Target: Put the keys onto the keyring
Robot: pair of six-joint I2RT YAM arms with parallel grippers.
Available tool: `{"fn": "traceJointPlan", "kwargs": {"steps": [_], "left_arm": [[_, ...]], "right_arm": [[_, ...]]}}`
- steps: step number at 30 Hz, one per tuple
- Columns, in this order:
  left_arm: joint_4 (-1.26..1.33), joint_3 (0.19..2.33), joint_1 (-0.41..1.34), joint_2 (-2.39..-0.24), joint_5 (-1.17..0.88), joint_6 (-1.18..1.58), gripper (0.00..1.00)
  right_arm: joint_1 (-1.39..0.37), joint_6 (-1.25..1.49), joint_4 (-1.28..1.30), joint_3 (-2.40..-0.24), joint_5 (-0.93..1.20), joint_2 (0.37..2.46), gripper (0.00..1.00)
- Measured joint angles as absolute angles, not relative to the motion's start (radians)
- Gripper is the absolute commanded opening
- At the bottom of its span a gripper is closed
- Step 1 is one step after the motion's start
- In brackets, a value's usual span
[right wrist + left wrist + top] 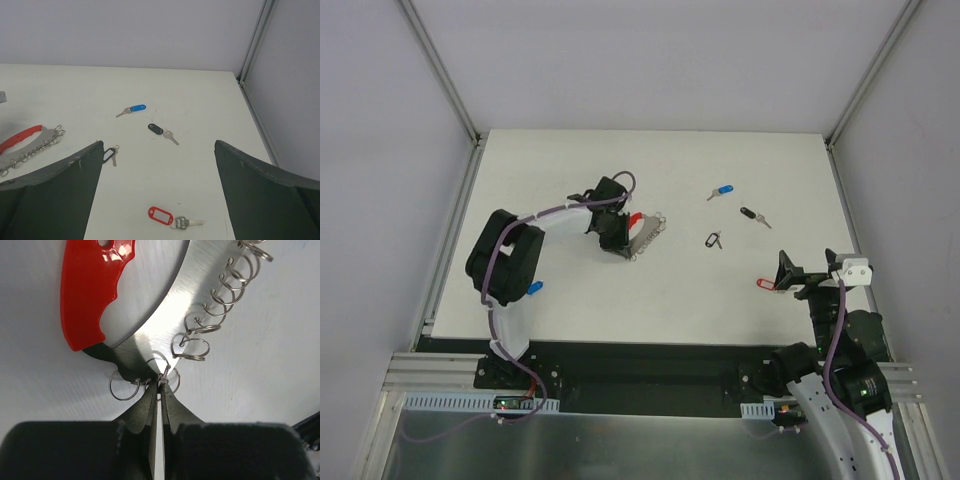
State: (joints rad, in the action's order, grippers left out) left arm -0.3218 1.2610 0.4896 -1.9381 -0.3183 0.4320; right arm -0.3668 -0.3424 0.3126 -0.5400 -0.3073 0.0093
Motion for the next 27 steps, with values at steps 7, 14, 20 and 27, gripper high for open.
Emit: {"fn": "traceJointPlan", "kwargs": {"steps": [7,14,20,27], "left_arm": [[-0.335,1.052,0.681,-1.750,-0.181,0.485,0.00],[-0.358,0.933,0.821,-1.631,-0.065,0.561,0.18],[-0.381,0.921,0.882,-1.614,0.026,0.599,0.27],[-0.408,0.889,0.896,-1.429,0.126,0.626,0.65]], "right_arm": [[-0.367,-0.317,0.385,-0.619,-0.246,0.025,0.96],[-0.367,-0.247,0.484,-0.809,-0.164,0.233,0.96],[-0.368,-0.193,0.538,-0.788,-0.064,0.299,0.96],[-0.368,-0.148,0.505,-0.717,0.043,0.313,0.96]]}}
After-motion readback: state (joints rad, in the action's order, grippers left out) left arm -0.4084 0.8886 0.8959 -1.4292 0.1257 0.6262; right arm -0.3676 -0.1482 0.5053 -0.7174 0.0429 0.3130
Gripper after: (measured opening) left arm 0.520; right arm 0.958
